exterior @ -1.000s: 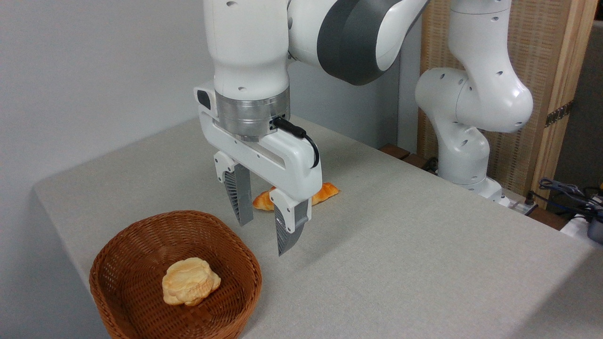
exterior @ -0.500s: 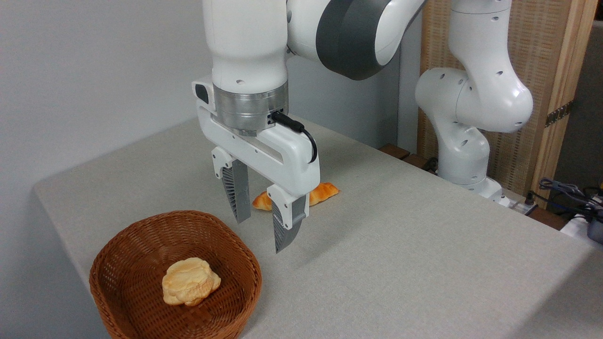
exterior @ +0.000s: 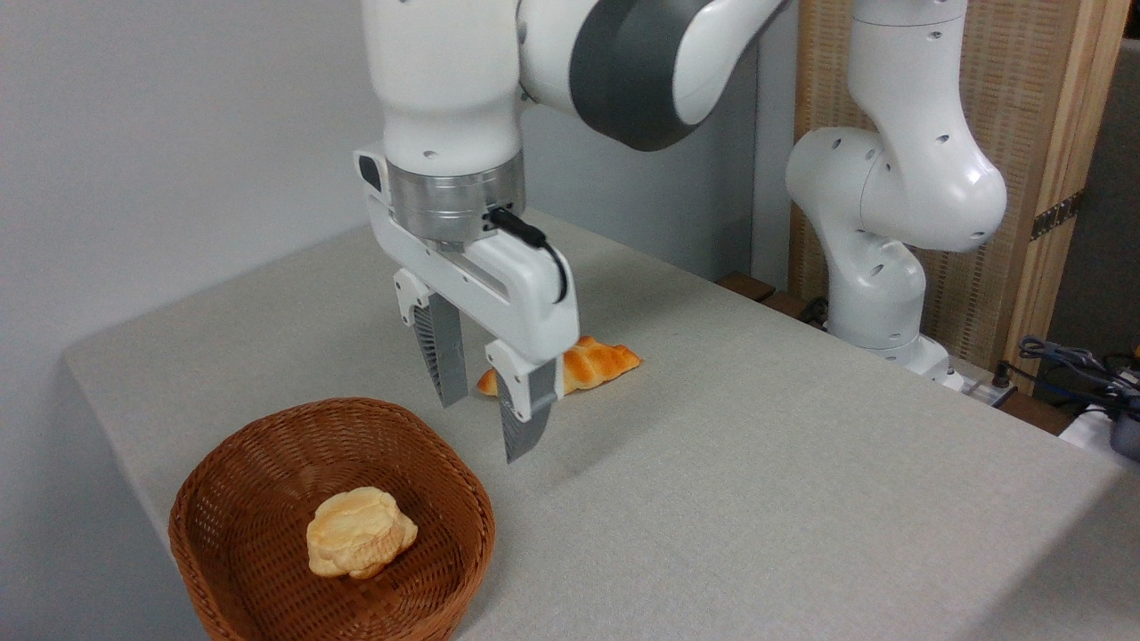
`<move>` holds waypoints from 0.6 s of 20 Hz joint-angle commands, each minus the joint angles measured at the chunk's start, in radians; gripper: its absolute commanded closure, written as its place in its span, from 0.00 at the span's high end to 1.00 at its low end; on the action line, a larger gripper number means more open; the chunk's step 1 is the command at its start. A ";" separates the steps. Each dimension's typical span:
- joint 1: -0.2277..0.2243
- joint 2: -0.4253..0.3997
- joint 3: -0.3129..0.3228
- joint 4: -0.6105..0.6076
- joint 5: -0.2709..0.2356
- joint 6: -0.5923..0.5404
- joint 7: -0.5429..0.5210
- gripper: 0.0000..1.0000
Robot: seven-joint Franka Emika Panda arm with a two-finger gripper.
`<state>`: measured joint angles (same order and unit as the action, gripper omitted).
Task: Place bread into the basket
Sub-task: 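Lower the gripper onto the croissant roll and close on it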
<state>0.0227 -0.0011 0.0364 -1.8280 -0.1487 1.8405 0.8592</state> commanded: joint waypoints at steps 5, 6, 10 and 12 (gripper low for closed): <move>-0.203 -0.161 0.003 -0.224 0.015 -0.024 0.058 1.00; -0.234 -0.171 0.003 -0.250 0.017 -0.024 0.058 1.00; -0.357 -0.158 0.002 -0.324 0.054 -0.027 0.058 1.00; -0.382 -0.148 0.002 -0.326 0.081 -0.027 0.057 1.00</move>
<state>-0.3227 -0.1461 0.0259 -2.1410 -0.1060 1.8256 0.9025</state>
